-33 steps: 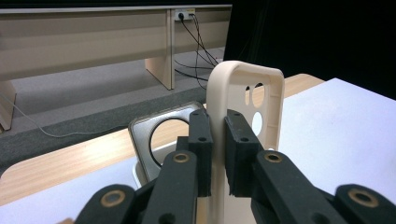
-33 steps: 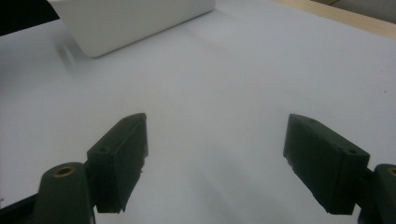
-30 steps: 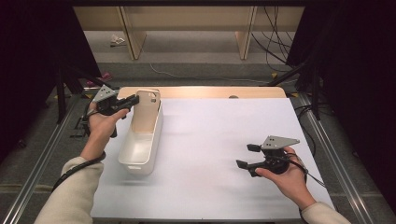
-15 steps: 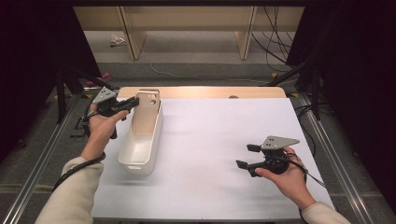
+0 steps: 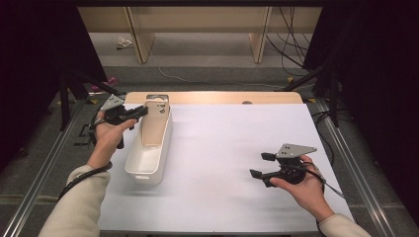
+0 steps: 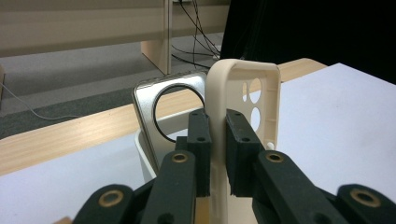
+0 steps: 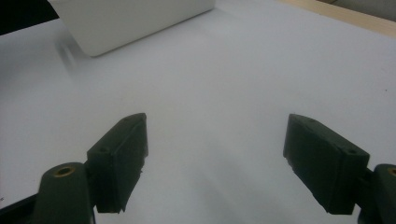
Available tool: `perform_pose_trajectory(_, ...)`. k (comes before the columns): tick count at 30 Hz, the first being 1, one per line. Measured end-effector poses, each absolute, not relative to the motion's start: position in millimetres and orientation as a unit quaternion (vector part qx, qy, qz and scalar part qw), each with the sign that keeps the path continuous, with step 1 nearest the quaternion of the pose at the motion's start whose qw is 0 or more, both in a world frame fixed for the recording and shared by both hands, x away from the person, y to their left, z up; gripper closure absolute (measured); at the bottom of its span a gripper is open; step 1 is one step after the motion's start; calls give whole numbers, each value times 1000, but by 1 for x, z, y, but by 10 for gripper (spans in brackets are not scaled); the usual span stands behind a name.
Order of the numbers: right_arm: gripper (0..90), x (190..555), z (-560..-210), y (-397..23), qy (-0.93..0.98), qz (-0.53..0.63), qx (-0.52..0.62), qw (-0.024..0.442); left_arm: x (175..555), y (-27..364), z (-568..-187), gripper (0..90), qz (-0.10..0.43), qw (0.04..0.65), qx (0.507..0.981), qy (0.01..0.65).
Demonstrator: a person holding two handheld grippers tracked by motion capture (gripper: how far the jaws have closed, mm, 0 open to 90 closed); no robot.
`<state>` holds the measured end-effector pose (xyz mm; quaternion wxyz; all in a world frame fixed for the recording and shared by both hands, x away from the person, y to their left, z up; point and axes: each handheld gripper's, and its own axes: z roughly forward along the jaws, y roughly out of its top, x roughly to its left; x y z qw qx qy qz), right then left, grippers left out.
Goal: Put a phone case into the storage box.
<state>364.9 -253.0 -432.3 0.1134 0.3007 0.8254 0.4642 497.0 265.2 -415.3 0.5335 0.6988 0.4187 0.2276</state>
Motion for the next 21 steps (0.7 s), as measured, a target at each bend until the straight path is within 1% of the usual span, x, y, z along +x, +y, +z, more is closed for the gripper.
perform_pose_trajectory(14,228,365,-433,-253,826,464,301,112,502,266,-420,785,234,508,712,424)
perform_pose_trajectory(21,227,365,-433,-253,826,463,301,112,507,263,-418,749,247,483,723,428)
